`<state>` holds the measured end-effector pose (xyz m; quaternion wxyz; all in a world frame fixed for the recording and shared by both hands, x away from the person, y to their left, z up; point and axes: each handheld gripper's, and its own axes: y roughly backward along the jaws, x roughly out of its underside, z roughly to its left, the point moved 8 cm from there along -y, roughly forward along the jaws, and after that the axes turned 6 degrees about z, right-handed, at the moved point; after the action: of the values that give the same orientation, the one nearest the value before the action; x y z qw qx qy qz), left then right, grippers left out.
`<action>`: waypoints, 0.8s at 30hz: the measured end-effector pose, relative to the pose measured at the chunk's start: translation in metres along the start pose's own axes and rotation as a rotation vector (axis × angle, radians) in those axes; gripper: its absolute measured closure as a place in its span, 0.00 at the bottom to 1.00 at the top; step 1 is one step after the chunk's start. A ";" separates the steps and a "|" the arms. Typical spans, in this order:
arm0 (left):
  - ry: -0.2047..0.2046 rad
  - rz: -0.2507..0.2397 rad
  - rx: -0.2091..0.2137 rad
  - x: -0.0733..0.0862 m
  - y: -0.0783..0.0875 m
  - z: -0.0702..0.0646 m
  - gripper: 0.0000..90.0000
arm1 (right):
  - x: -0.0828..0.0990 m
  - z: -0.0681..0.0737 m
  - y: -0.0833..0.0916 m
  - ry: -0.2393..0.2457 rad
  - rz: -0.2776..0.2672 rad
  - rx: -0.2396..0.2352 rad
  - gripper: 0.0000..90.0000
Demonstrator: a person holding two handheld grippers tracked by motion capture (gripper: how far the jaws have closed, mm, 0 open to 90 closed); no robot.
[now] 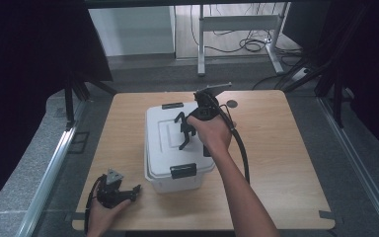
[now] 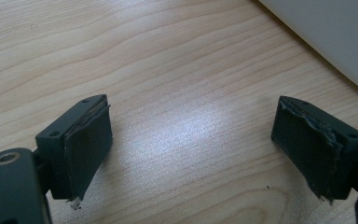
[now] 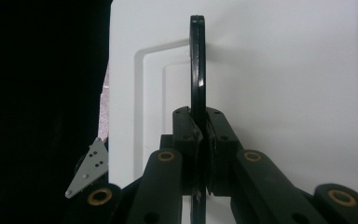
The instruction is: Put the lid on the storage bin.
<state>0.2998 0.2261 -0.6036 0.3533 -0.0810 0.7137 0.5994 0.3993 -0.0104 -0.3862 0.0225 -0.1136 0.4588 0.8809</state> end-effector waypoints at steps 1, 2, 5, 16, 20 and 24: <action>0.000 0.000 0.000 0.000 0.000 0.000 0.14 | 0.000 0.000 0.000 0.000 0.000 0.000 0.94; 0.000 0.000 0.000 0.000 0.000 0.000 0.14 | 0.000 0.000 -0.001 -0.003 0.003 0.000 0.94; 0.000 0.000 0.000 0.000 0.000 0.000 0.14 | 0.000 0.002 -0.008 -0.016 0.011 0.007 0.94; -0.002 0.002 0.002 0.000 0.000 0.000 0.14 | -0.004 -0.003 -0.030 -0.053 0.017 0.031 0.94; -0.003 0.002 0.002 0.000 0.000 0.000 0.14 | -0.005 -0.005 -0.040 -0.062 0.029 0.023 0.94; -0.001 0.001 0.003 0.000 0.000 0.000 0.14 | -0.005 -0.006 -0.044 -0.072 0.030 0.019 0.94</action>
<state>0.2996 0.2262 -0.6036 0.3533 -0.0801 0.7144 0.5987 0.4115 0.0108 -0.4241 0.0269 -0.0747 0.4676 0.8803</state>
